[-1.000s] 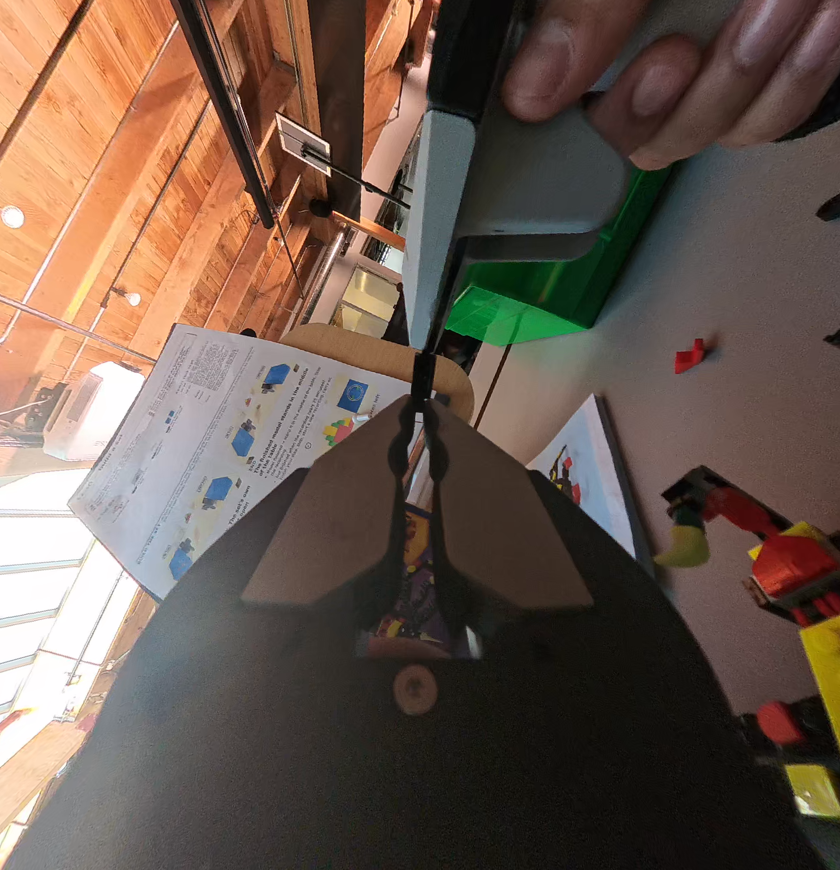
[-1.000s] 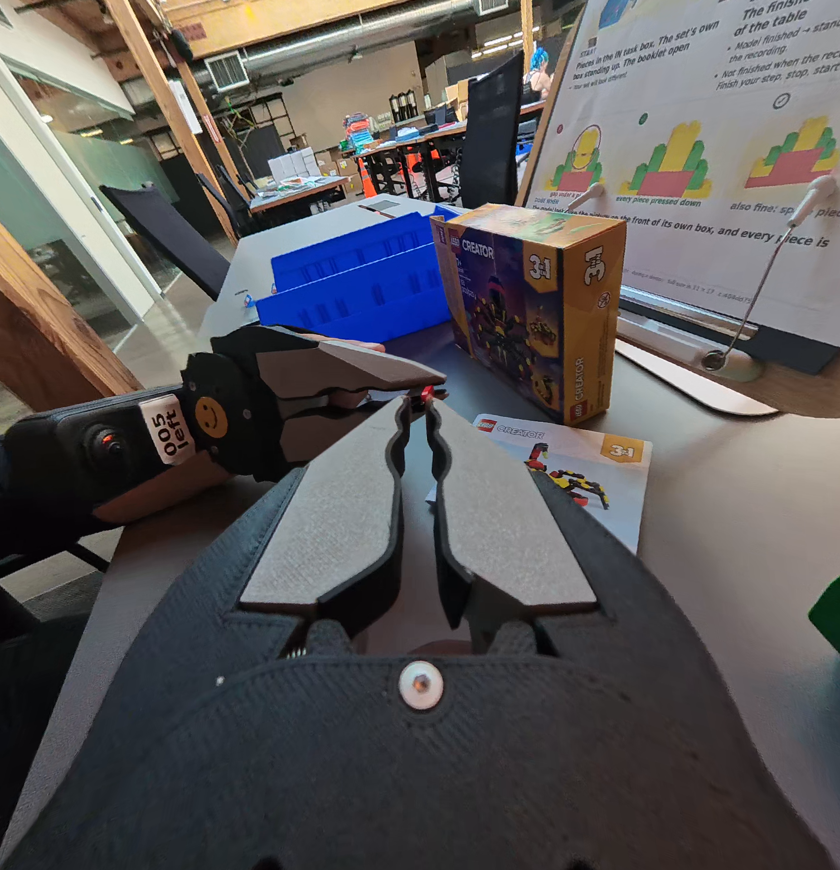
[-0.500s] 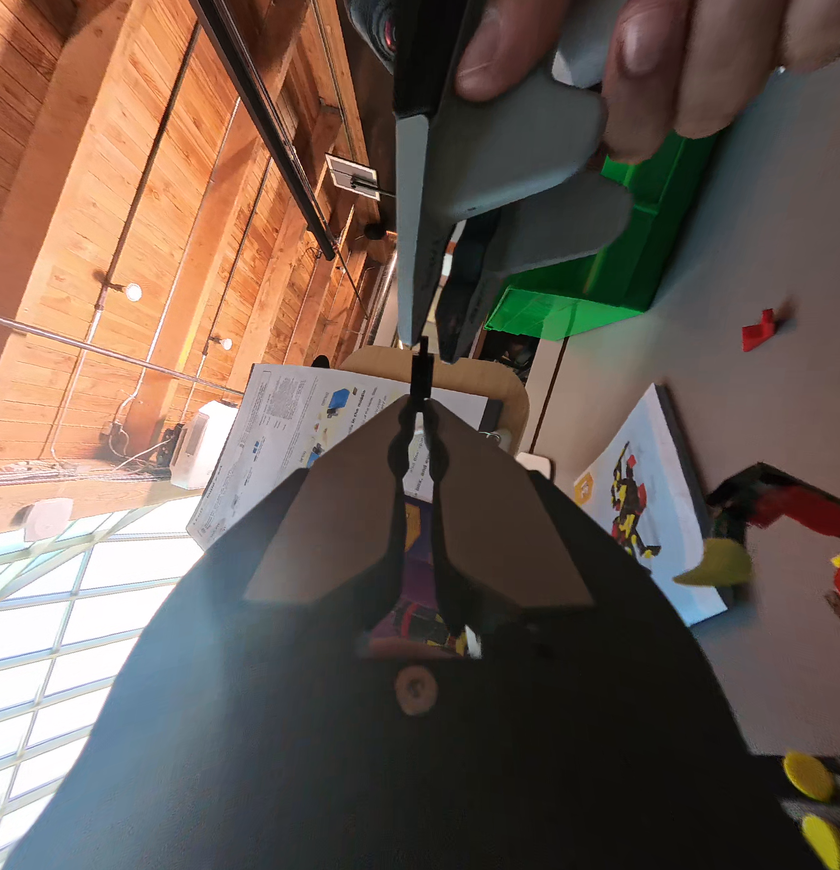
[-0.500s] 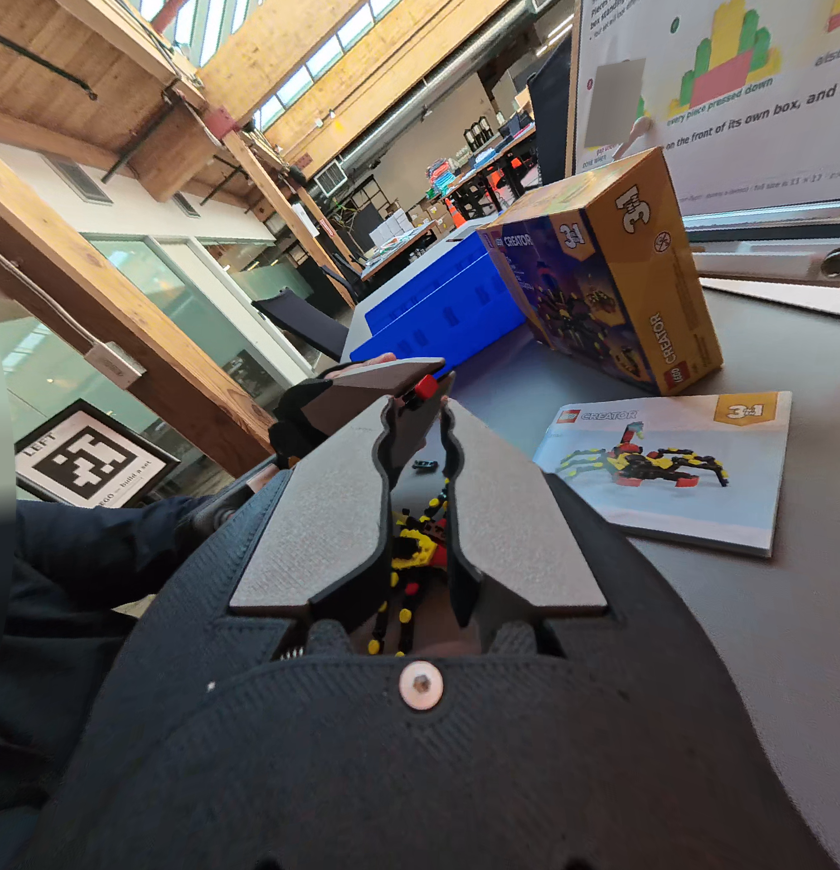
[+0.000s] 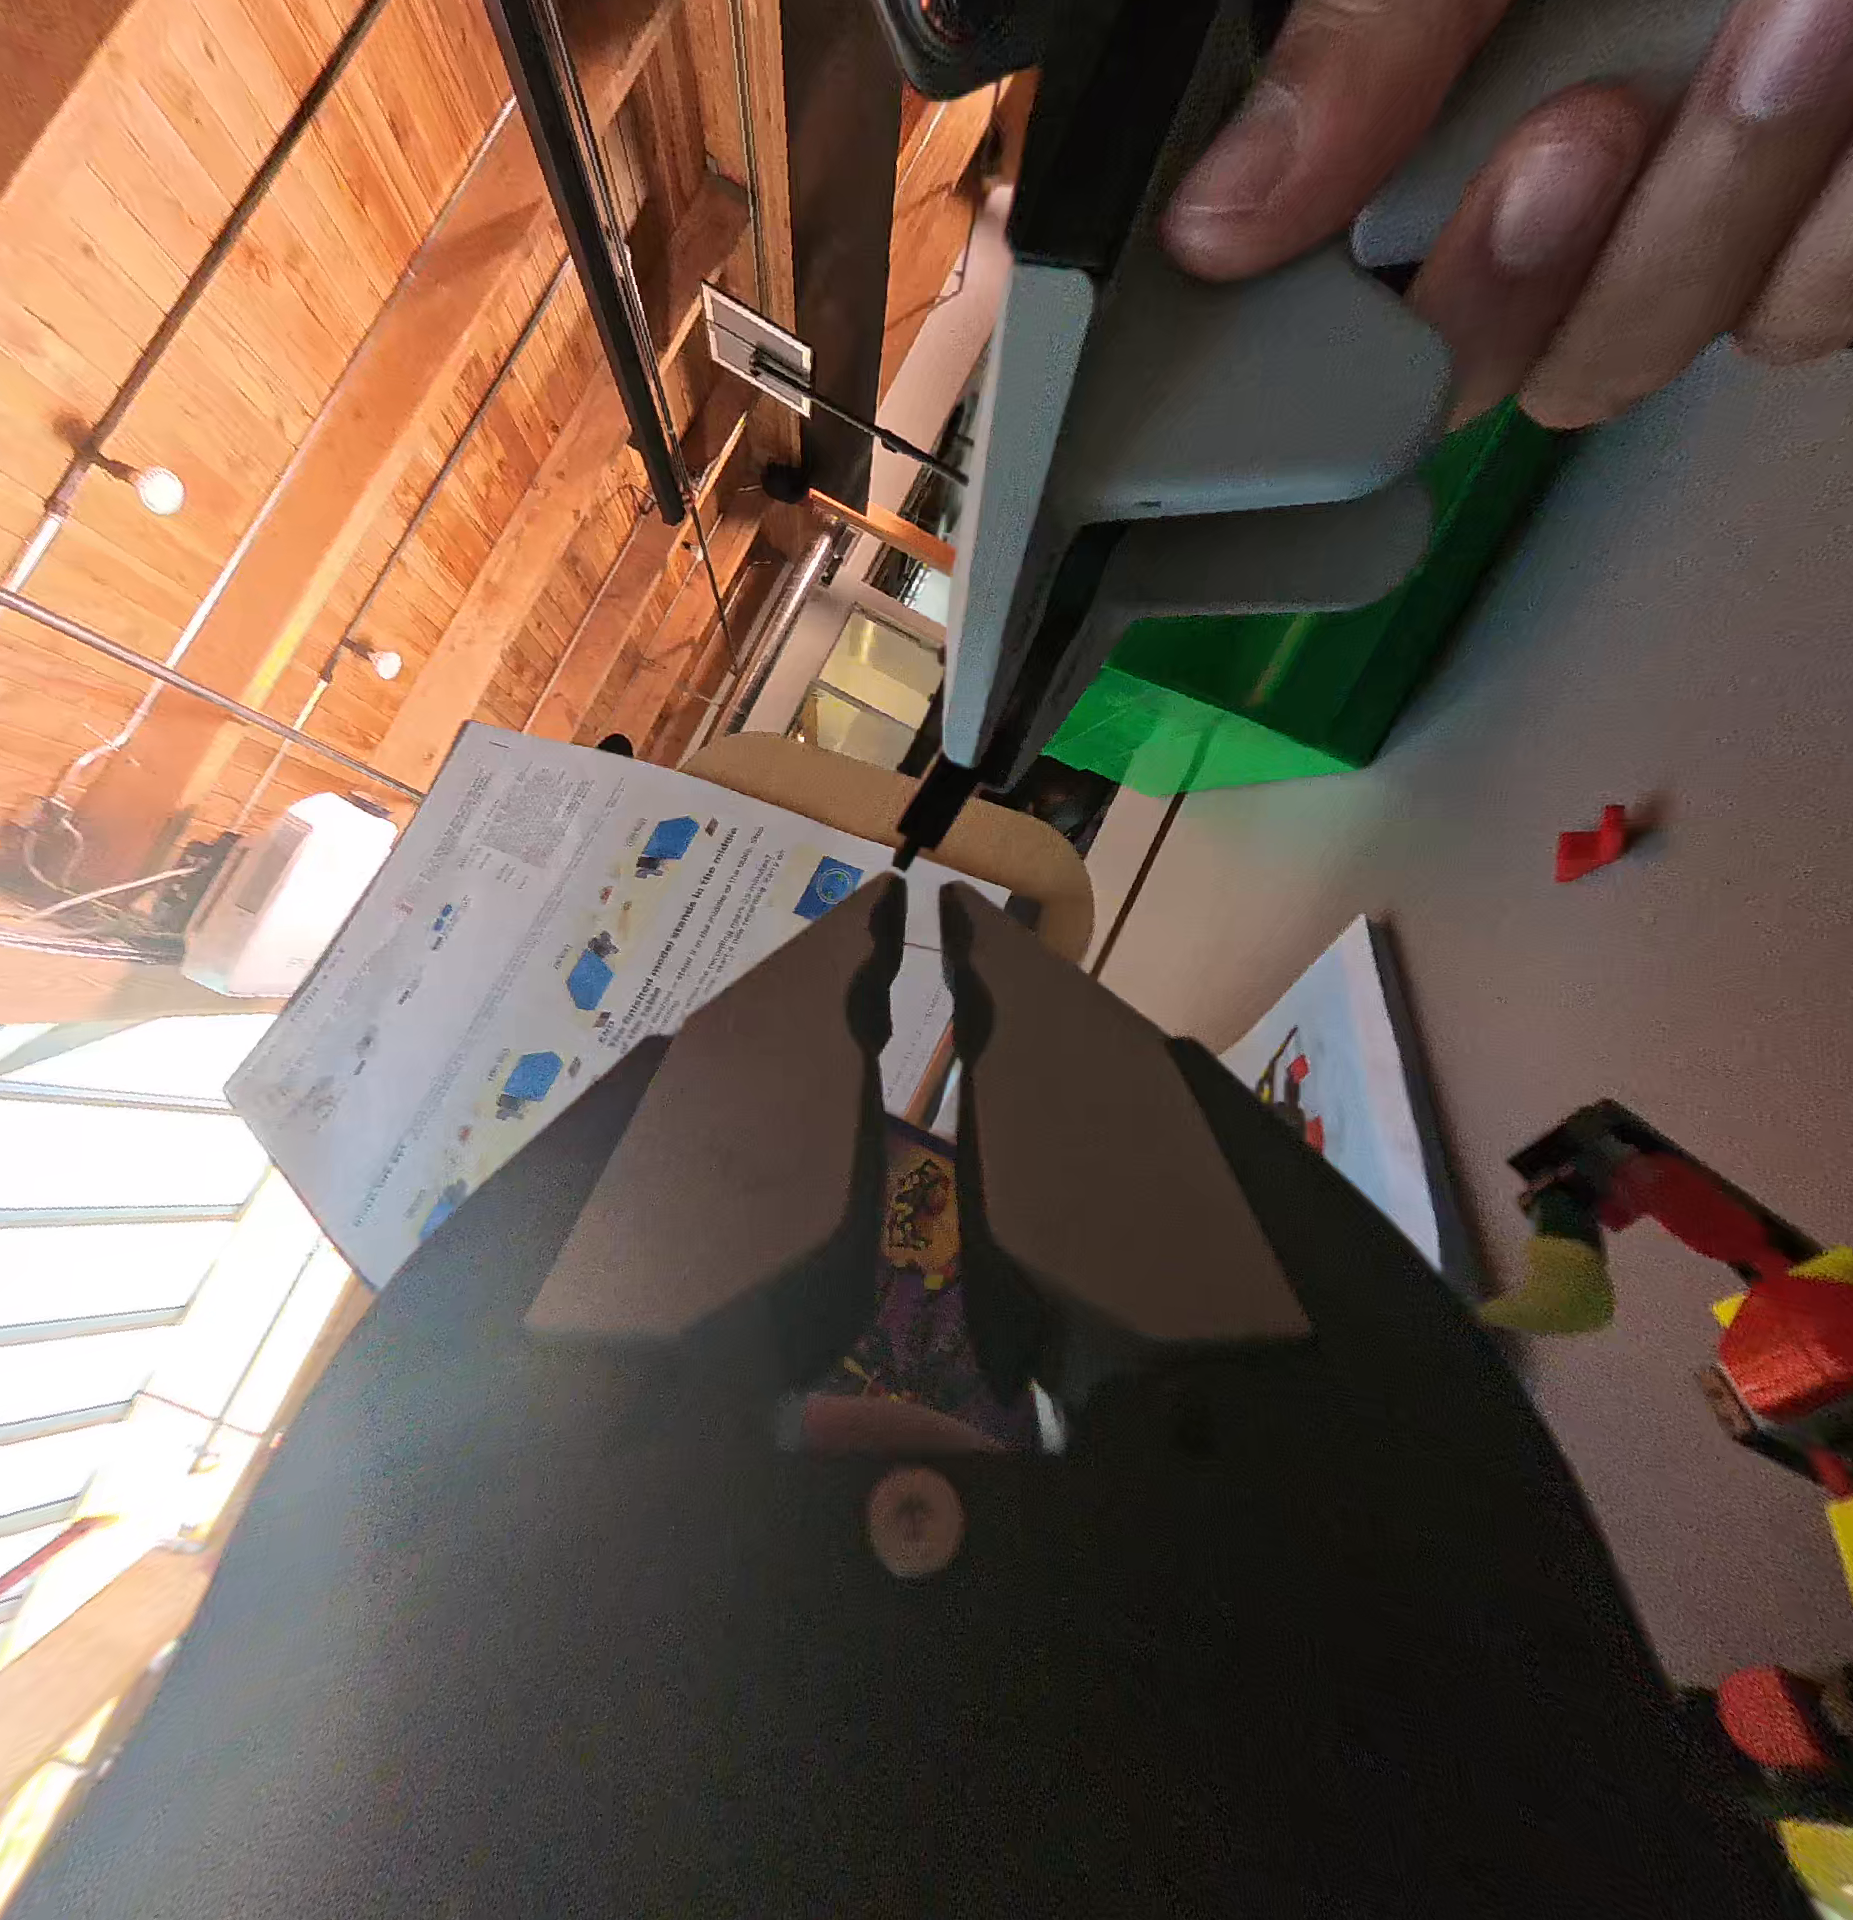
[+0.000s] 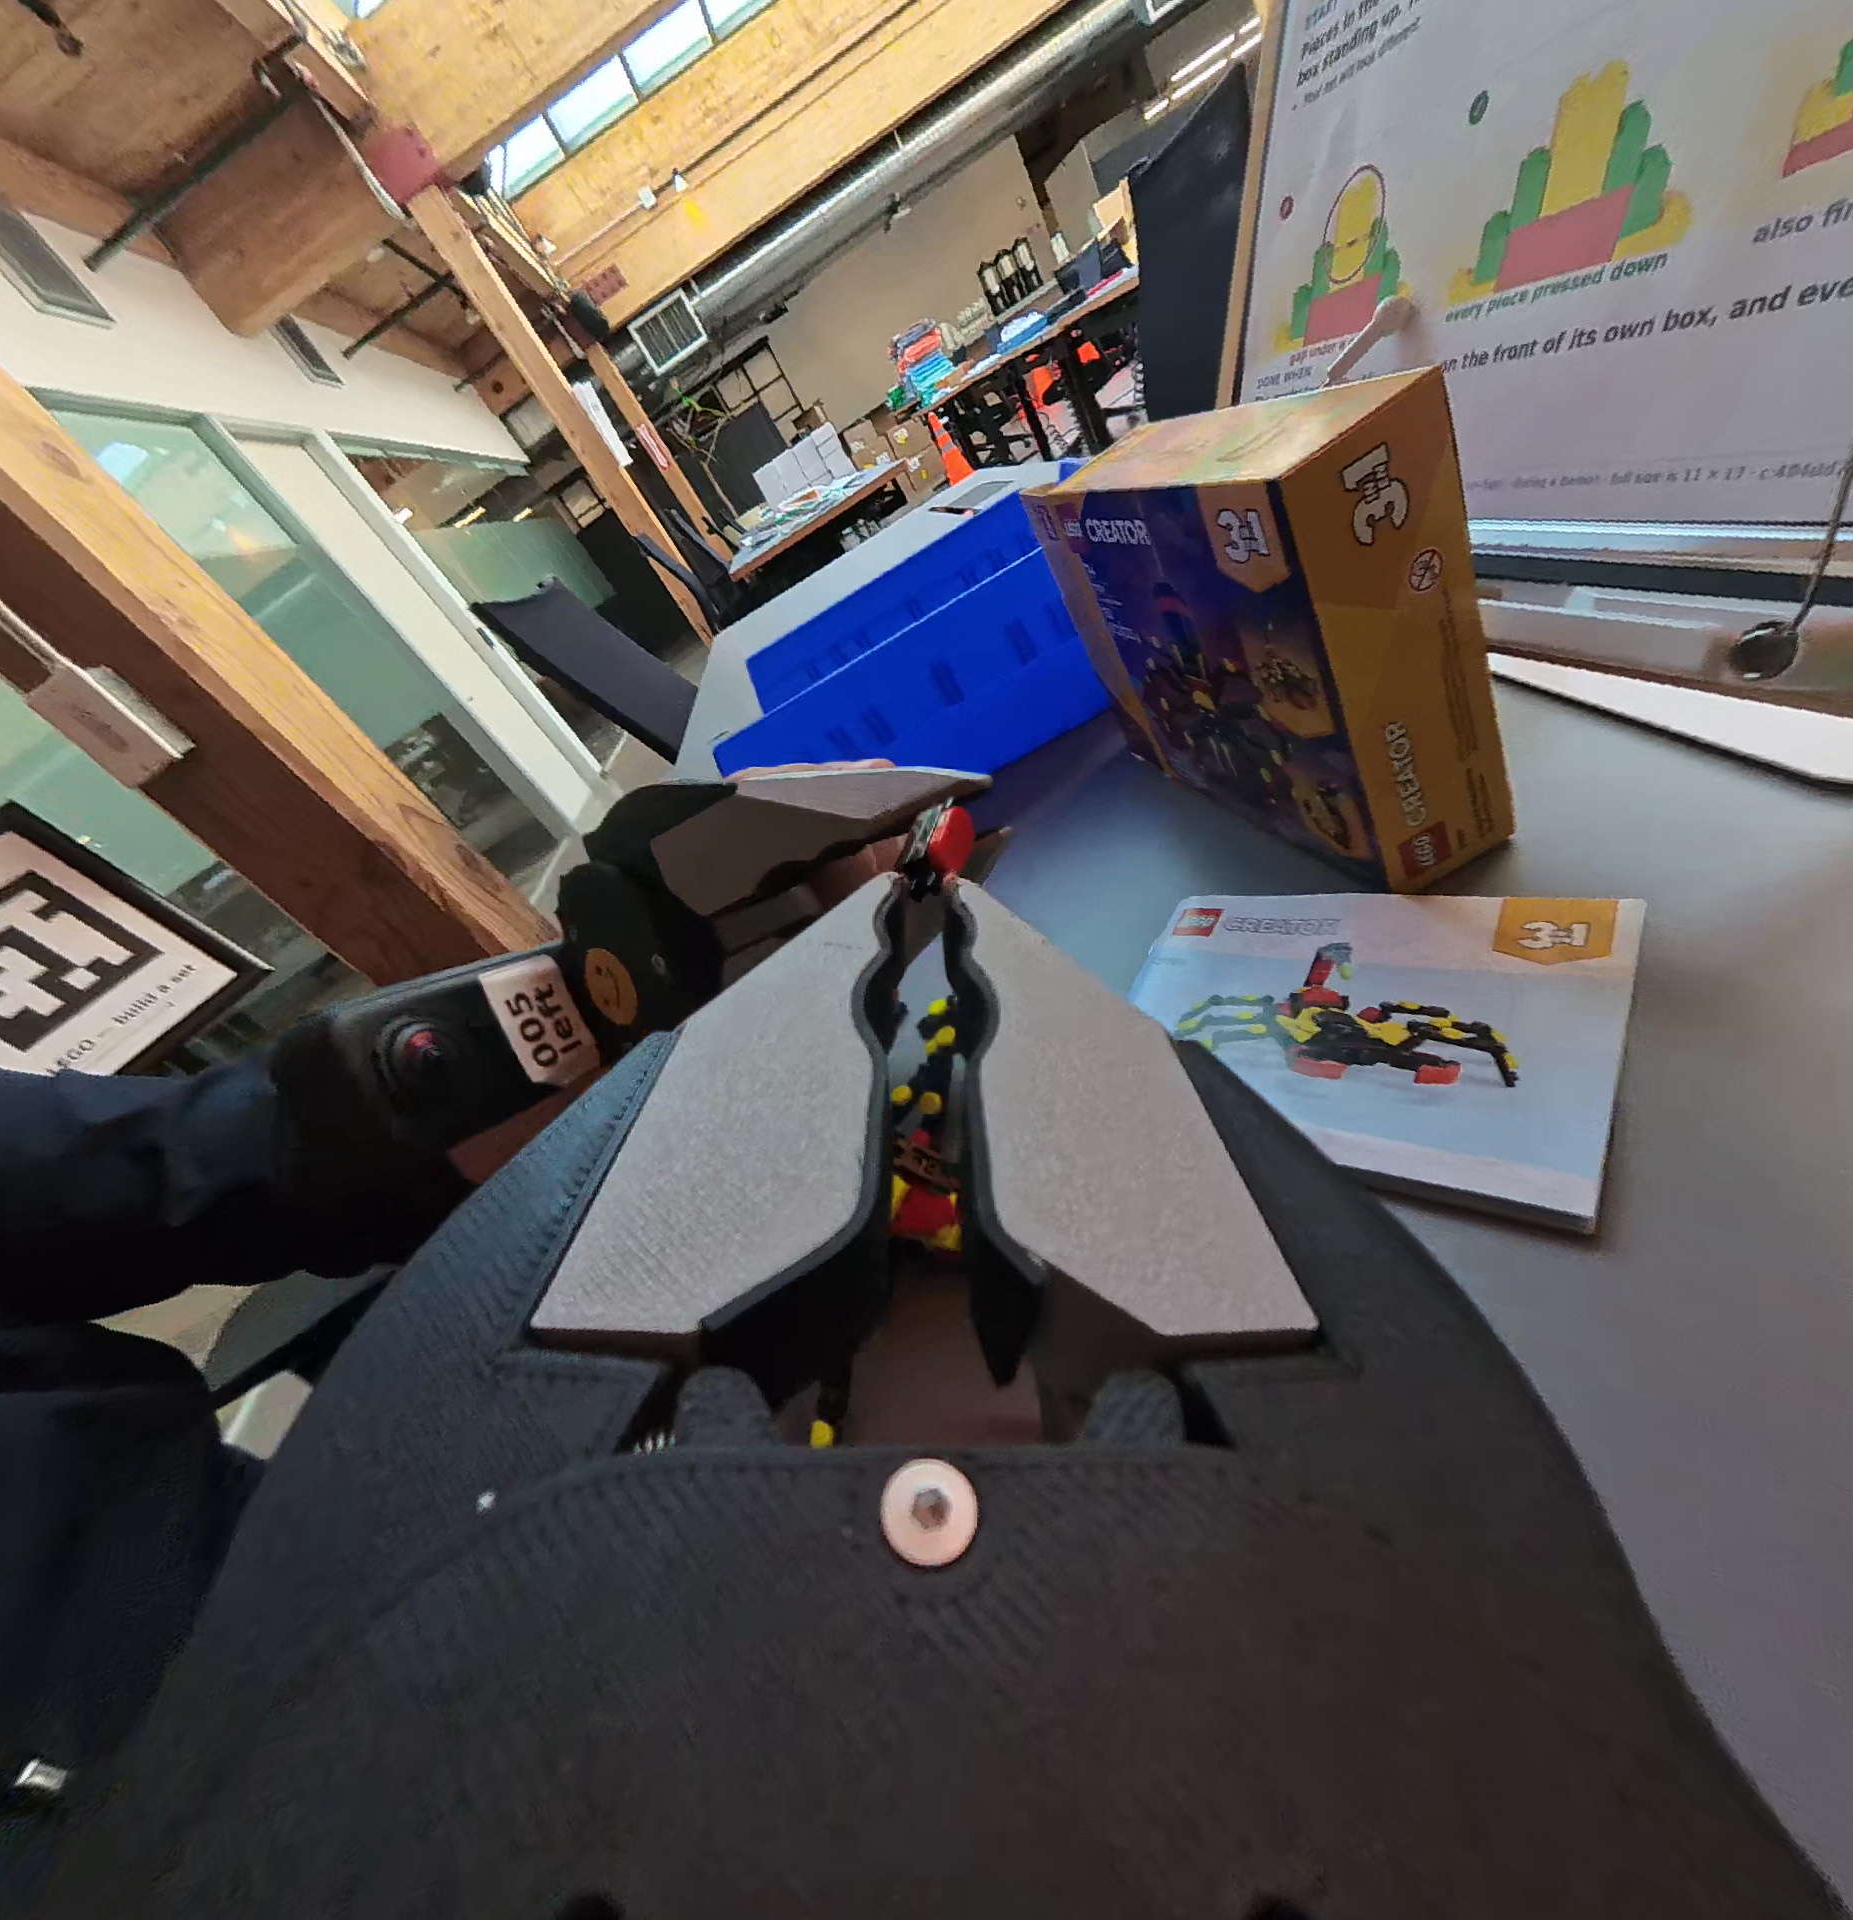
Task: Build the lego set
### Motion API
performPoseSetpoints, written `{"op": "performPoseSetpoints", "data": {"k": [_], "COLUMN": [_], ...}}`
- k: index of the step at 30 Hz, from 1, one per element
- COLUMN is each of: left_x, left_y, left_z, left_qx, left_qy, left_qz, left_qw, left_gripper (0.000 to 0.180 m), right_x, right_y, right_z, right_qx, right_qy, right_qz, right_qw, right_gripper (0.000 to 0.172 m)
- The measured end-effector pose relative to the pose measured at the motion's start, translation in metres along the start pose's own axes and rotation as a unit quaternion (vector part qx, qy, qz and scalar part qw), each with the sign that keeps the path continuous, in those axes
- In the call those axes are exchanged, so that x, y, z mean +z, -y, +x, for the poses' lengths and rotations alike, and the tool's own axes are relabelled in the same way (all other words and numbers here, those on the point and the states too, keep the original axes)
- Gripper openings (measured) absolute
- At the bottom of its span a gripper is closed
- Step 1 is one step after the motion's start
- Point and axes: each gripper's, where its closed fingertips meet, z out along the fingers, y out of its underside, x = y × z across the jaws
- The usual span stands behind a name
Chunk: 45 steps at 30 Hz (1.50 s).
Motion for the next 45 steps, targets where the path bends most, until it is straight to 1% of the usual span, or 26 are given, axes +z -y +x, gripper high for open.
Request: {"op": "performPoseSetpoints", "data": {"k": [1,6,11,14,18,22,27,30,35,41,43,45], "left_x": [0.0,-0.001,-0.002,-0.004,-0.006,-0.007,-0.011,-0.013,-0.012,-0.012,-0.012,-0.012], "left_y": [0.0,0.002,0.006,0.008,0.012,0.013,0.015,0.016,0.014,0.014,0.013,0.013], "left_z": [0.0,0.006,0.005,-0.001,0.005,0.005,0.005,0.004,0.008,0.007,0.007,0.009], "left_qx": [-0.011,-0.029,-0.122,-0.162,-0.202,-0.223,-0.201,-0.167,-0.094,-0.071,-0.057,-0.041], "left_qy": [-0.003,-0.017,-0.044,-0.046,-0.084,-0.1,-0.117,-0.11,-0.092,-0.084,-0.081,-0.082], "left_qz": [0.002,0.006,0.021,0.032,0.044,0.049,0.062,0.065,0.054,0.051,0.048,0.045], "left_qw": [1.0,0.999,0.991,0.985,0.975,0.968,0.971,0.978,0.99,0.993,0.994,0.995], "left_gripper": [0.003,0.018,0.025,0.025,0.02,0.013,0.009,0.007,0.003,0.003,0.003,0.003], "right_x": [0.0,-0.001,-0.001,0.001,0.004,0.002,0.0,0.0,-0.002,-0.003,-0.002,-0.002], "right_y": [0.0,0.002,0.002,-0.003,-0.006,-0.008,-0.01,-0.01,-0.011,-0.015,-0.019,-0.02], "right_z": [0.001,0.003,0.001,0.001,-0.003,-0.004,-0.009,-0.011,-0.012,-0.012,-0.011,-0.006], "right_qx": [-0.012,-0.072,-0.169,-0.225,-0.25,-0.288,-0.32,-0.321,-0.272,-0.211,-0.196,-0.189], "right_qy": [-0.009,-0.05,-0.089,-0.111,-0.105,-0.11,-0.105,-0.098,-0.069,-0.04,-0.033,-0.044], "right_qz": [-0.001,-0.009,-0.028,-0.052,-0.061,-0.07,-0.076,-0.075,-0.073,-0.08,-0.09,-0.094], "right_qw": [1.0,0.996,0.981,0.967,0.961,0.949,0.939,0.939,0.957,0.973,0.976,0.977], "right_gripper": [0.003,0.003,0.003,0.003,0.003,0.003,0.004,0.004,0.005,0.004,0.008,0.011]}}
